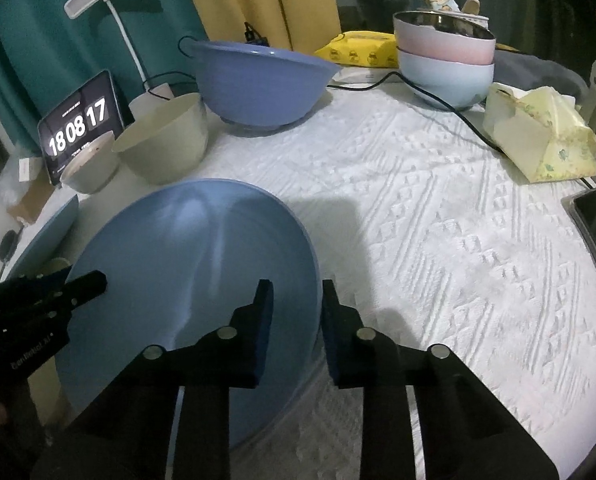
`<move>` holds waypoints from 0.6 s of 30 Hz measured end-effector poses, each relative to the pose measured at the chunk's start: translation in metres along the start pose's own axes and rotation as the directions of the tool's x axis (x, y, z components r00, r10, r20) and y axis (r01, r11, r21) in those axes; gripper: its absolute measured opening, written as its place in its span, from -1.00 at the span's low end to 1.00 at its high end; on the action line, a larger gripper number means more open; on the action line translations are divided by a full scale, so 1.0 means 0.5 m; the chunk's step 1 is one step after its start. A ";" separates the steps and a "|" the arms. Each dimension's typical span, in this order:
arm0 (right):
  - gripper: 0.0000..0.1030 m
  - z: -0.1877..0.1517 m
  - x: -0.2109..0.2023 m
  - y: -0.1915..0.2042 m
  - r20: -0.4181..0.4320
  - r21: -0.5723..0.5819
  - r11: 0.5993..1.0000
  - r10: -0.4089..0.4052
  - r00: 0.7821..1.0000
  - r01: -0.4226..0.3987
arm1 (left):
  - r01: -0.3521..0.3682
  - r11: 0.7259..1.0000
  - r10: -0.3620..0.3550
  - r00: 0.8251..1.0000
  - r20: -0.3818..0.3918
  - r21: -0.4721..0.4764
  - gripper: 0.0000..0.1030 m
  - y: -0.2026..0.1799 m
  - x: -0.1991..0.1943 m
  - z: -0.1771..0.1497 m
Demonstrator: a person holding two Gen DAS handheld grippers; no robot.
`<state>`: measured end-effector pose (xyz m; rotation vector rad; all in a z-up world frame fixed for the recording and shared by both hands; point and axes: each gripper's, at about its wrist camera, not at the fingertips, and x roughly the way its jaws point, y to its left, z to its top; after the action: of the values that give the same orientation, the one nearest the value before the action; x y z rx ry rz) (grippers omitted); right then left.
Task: Organize plates and bowls
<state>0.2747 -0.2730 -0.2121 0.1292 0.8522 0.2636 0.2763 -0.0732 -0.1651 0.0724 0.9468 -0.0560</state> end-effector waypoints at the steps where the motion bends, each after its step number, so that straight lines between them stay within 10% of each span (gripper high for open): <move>1: -0.59 0.001 0.000 -0.002 0.001 0.003 1.000 0.002 1.000 -0.002 | 0.000 1.000 0.000 1.000 -0.004 -0.002 -0.50 -0.001 0.001 0.001; 18: -0.61 0.038 -0.021 -0.082 0.052 0.042 0.999 -0.036 0.998 0.034 | 0.035 0.997 -0.034 0.999 -0.012 0.069 -0.50 -0.081 0.008 0.033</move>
<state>0.2896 -0.3152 -0.2009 0.1584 0.8067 0.2090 0.2888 -0.1151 -0.1602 0.1202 0.9575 -0.1201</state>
